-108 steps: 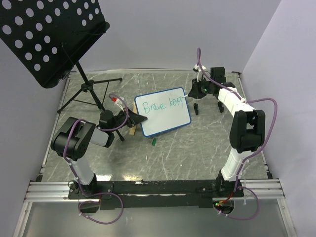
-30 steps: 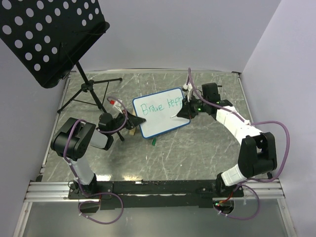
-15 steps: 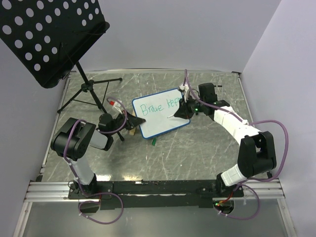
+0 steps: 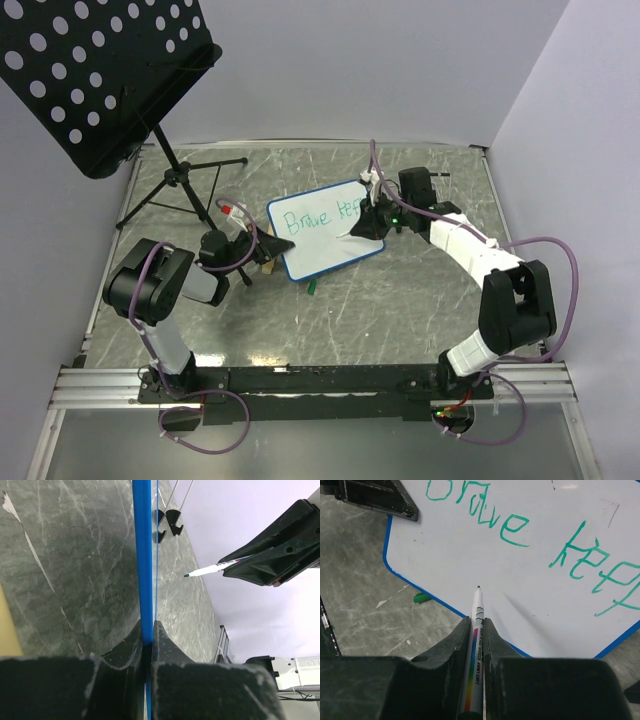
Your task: Write a sentence on the whiteboard
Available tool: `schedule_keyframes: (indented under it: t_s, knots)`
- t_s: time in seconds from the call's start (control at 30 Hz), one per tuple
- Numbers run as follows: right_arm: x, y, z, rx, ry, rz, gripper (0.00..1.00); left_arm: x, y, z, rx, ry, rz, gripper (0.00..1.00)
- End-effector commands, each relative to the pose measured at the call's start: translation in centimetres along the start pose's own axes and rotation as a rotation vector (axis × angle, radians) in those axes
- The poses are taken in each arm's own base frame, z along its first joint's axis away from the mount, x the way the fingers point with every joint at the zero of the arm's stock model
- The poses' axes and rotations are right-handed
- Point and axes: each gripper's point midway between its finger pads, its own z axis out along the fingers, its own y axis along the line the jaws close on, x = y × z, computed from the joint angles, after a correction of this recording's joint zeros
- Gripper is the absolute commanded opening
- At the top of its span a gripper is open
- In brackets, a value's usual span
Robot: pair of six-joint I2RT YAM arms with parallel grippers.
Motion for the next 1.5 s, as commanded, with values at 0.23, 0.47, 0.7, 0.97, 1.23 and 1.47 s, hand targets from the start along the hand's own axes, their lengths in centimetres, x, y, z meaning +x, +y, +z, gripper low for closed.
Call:
schedule_keyframes:
  t_s: [0.23,0.47,0.7,0.97,1.23,1.47]
  knots:
    - [-1.8,-0.7,1.2,0.046,-0.014,-0.063,0.00,-3.4,-6.0,-0.4,0.227,-0.148,0.190,0.01]
    - [-1.5,-1.9,1.9,0.078,0.006,-0.052,0.00,-3.3,-6.0,-0.4,0.233,-0.146,0.190,0.01]
    - [-1.3,-2.7,2.8,0.076,0.024,-0.033,0.00,-3.1,-6.2,-0.5,0.242,-0.139,0.192,0.01]
    - [-1.6,-1.6,3.5,0.037,0.026,-0.043,0.00,-3.0,-6.2,-0.5,0.245,-0.139,0.192,0.01]
    - [-1.1,-0.5,3.7,-0.007,0.043,-0.054,0.00,-3.0,-6.2,-0.4,0.242,-0.139,0.193,0.01]
    - [0.1,-0.5,3.0,0.008,0.083,-0.058,0.00,-3.0,-6.3,-0.5,0.242,-0.138,0.198,0.01]
